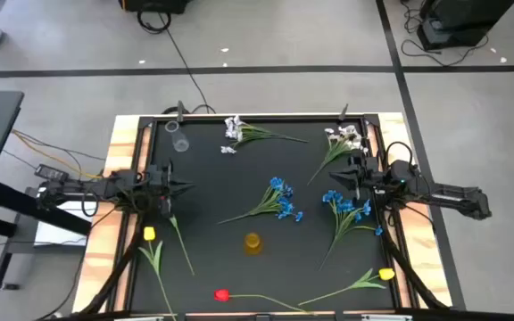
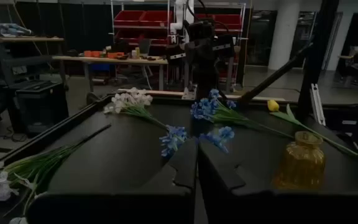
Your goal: Sort flowers into vase by color
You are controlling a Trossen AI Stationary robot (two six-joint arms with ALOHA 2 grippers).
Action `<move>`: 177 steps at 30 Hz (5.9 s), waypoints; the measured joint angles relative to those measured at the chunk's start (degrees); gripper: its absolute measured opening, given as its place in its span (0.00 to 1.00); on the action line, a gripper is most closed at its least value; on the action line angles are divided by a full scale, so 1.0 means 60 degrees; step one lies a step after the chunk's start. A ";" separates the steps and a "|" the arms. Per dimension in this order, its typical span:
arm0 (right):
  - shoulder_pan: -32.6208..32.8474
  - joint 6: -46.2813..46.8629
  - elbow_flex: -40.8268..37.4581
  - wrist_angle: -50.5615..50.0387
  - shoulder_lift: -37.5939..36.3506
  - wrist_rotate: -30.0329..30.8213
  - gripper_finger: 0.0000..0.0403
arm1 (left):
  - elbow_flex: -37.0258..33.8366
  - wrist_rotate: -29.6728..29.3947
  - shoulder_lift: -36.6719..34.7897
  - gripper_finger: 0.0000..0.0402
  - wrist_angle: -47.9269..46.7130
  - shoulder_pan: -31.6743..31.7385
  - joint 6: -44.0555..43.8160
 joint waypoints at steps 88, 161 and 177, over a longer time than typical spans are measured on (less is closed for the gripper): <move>-0.0004 -0.0213 0.0000 0.0016 0.0000 0.0049 0.06 | 0.0000 -0.0913 0.0000 0.05 0.1095 0.0027 -0.0045; -0.0018 0.7682 0.0000 -0.0663 0.0706 0.4454 0.33 | 0.5393 0.1670 0.9421 0.24 -0.7506 -0.0893 -1.4996; -0.0018 0.8003 0.0000 -0.0606 0.1847 0.3923 0.33 | 0.5395 0.2550 0.9462 0.24 -0.9609 -0.2699 -1.7117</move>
